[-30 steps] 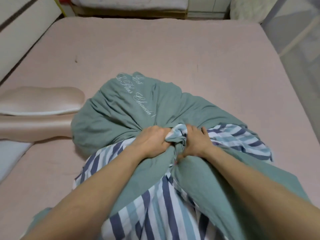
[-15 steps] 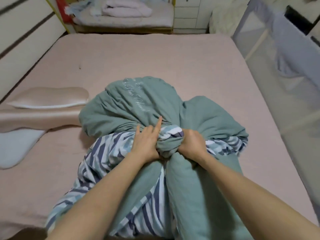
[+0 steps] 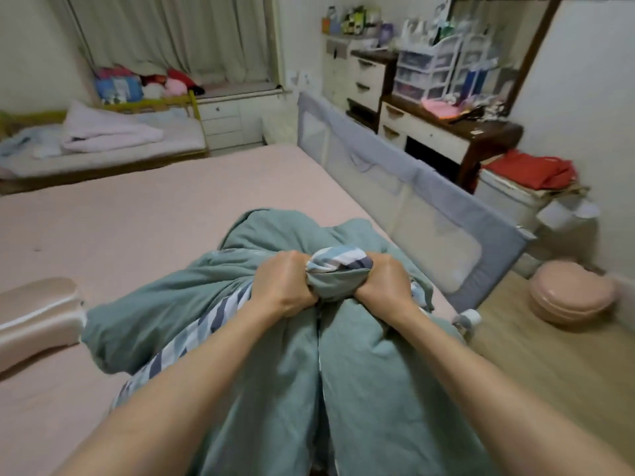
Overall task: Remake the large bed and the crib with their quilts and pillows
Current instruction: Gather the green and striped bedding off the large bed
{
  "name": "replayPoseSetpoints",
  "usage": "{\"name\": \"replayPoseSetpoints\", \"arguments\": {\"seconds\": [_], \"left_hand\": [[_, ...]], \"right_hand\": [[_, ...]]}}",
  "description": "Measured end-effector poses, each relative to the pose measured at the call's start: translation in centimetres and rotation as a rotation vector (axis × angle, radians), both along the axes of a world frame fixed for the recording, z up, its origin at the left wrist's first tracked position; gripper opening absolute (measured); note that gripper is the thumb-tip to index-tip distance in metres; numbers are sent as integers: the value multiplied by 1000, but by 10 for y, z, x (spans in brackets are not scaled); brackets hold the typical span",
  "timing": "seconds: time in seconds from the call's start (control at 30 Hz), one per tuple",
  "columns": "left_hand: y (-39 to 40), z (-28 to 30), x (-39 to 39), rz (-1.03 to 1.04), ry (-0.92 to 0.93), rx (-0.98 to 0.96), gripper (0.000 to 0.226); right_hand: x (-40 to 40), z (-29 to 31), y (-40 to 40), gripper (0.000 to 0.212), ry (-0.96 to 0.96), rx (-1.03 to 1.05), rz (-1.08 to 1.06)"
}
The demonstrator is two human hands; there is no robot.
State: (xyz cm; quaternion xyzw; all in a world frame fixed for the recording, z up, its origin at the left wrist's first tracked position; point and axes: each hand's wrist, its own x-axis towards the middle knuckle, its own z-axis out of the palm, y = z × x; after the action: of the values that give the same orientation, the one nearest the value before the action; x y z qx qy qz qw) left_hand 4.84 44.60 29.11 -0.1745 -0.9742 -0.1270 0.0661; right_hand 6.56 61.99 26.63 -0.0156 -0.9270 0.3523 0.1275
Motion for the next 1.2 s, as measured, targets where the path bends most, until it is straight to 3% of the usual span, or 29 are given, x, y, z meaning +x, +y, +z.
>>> {"name": "replayPoseSetpoints", "arguments": {"seconds": [0.33,0.4,0.67,0.77,1.2], "left_hand": [[206,119,64,-478,68,276,15],[248,125,74,-573,52,310,15],[464,134,105,-830,115,294,24],[552,132,96,-894,85,330,29],[737,137,-36,-826,63,491,28]], "right_hand": [[134,135,191,28,276,16,-418],[158,142,225,36,300,46,-516],[227,151,394,32,348,107,-890],[223,148,474,31,368,108,-961],[78,157,661,8,464,110,-942]]}}
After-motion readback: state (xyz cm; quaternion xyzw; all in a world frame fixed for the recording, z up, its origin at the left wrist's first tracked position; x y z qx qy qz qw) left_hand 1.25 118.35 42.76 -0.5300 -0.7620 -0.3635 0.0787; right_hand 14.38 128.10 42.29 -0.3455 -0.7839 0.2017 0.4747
